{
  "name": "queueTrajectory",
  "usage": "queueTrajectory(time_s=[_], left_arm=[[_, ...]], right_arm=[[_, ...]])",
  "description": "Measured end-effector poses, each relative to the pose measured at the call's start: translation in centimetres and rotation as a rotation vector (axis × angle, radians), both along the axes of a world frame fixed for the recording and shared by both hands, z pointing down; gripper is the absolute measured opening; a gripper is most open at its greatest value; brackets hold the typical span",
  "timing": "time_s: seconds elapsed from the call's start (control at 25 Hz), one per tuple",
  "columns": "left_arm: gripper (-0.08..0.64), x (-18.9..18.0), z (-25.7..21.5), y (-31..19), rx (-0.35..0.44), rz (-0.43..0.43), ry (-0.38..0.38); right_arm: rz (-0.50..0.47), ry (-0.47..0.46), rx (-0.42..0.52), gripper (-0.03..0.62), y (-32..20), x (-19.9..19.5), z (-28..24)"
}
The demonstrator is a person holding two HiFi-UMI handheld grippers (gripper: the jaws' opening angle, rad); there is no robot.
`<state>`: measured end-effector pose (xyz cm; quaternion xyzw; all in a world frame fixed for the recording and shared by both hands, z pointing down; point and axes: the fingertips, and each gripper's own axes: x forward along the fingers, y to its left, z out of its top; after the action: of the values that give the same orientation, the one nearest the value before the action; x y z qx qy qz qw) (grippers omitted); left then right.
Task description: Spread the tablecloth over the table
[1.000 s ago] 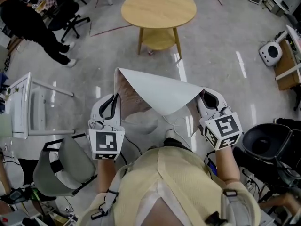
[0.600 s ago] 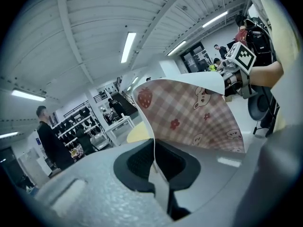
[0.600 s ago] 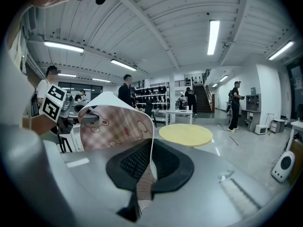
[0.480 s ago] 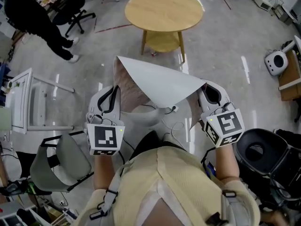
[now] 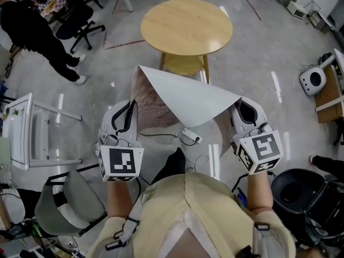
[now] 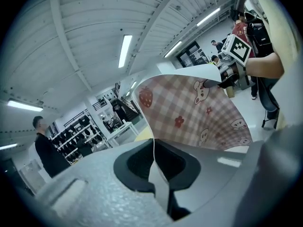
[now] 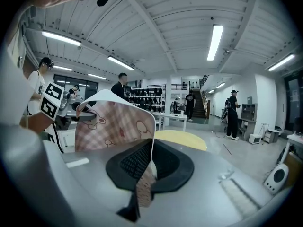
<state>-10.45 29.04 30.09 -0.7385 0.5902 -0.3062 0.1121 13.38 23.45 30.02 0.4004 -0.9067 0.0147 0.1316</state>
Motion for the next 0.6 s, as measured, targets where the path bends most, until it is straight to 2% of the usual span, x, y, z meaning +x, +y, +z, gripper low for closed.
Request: queueTrajectory(time_s=[0.2, 0.6], left_arm=[[0.006, -1.6, -0.8, -4.2, 0.0, 0.041, -0.013], [0.008, -4.4, -3.1, -11.0, 0.035, 0.181, -0.091]], right_arm=[[0.022, 0.033, 0.01, 0.008, -3.8, -1.4, -1.3], [0.123, 0.095, 0.072, 0.008, -10.7, -4.1, -4.4]])
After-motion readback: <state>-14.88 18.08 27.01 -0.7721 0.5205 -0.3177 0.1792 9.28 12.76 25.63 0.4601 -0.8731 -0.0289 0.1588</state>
